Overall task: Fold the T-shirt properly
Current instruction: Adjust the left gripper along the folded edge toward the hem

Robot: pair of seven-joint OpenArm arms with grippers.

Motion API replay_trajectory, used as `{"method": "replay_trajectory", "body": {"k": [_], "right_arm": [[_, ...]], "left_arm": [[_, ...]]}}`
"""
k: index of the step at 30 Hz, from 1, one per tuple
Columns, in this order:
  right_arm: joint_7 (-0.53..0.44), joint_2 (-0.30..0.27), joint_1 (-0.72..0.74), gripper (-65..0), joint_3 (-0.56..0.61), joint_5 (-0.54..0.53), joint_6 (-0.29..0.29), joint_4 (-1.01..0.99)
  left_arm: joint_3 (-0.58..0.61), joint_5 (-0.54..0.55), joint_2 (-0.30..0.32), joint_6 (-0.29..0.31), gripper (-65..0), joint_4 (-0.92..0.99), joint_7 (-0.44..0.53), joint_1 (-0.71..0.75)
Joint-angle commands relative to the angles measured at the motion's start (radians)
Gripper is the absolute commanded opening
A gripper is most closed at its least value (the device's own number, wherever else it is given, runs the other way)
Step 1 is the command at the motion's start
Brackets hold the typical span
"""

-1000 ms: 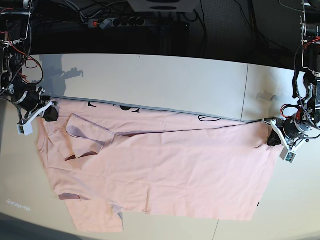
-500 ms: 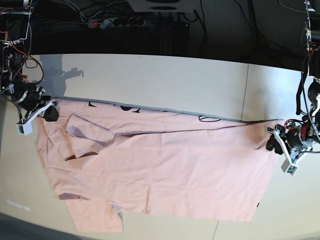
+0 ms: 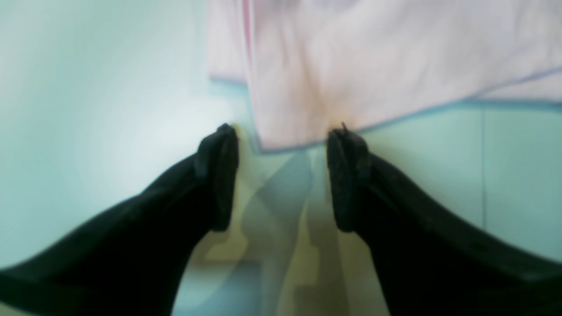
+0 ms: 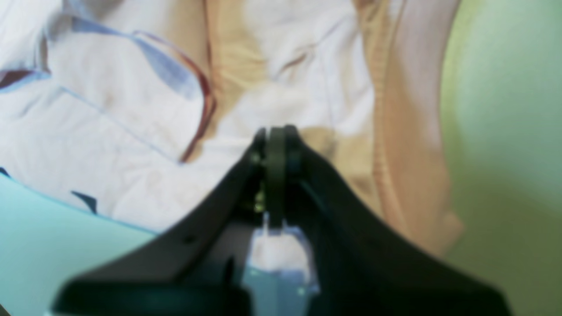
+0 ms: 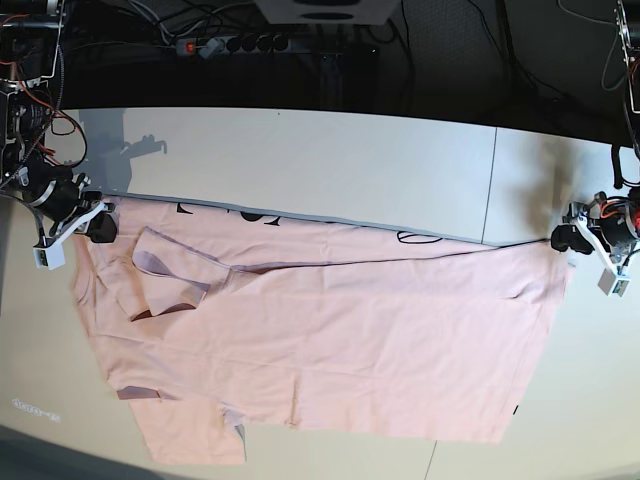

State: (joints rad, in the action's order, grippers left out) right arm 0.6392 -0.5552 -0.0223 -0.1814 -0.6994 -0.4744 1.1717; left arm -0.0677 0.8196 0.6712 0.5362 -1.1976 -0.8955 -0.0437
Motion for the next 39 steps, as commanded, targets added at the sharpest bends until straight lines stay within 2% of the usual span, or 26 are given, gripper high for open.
{"method": "replay_trajectory", "body": {"k": [1,8,12,14,17,19,23,26,30,34,39], "right_arm": [[0.046,-0.012,-0.003,-65.0,0.001,0.037,-0.046,-0.001],[0.046,-0.012,-0.002,-65.0,0.001,0.037,-0.046,-0.001],[0.046,-0.012,-0.003,-65.0,0.001,0.037,-0.046,-0.001],[0.045,-0.012,-0.003,-65.0,0.001,0.037,-0.046,-0.001],[0.046,-0.012,-0.003,-65.0,0.001,0.037,-0.046,-0.001],[0.046,-0.012,-0.003,-65.0,0.001,0.037,-0.046,-0.001],[0.046,-0.012,-0.003,-65.0,0.001,0.037,-0.046,-0.001],[0.046,-0.012,-0.003,-65.0,0.001,0.037,-0.046,-0.001],[0.047,-0.012,-0.003,-65.0,0.001,0.037,-0.046,-0.001],[0.046,-0.012,-0.003,-65.0,0.001,0.037,-0.046,-0.001],[0.048,-0.012,-0.003,-65.0,0.001,0.038,-0.046,-0.001]], "left_arm": [[-0.010,0.002,0.026,0.014,-29.3,-0.014,0.010,-0.015],[-0.010,-0.008,0.023,0.014,-29.4,-0.014,0.029,-0.015],[-0.010,-0.008,-0.001,0.017,-29.4,-0.014,0.031,-0.015],[-0.010,-0.008,-0.024,0.057,-29.5,-0.015,0.032,-0.018],[-0.010,-0.009,-0.054,0.079,-29.7,-0.015,0.032,-0.018],[-0.010,-0.017,-0.062,0.082,-35.4,-0.014,0.045,-0.018],[-0.010,-0.110,-0.061,0.082,-55.5,-0.014,0.128,-0.018],[-0.010,-0.157,-0.057,0.081,-64.8,-0.015,0.204,-0.018],[-0.010,-0.158,-0.040,0.084,-65.0,-0.015,0.279,-0.029],[-0.010,-0.148,-0.040,0.162,-65.0,-0.015,0.283,-0.072],[-0.010,-0.122,-0.040,0.162,-65.0,-0.014,0.286,-0.127]]}}
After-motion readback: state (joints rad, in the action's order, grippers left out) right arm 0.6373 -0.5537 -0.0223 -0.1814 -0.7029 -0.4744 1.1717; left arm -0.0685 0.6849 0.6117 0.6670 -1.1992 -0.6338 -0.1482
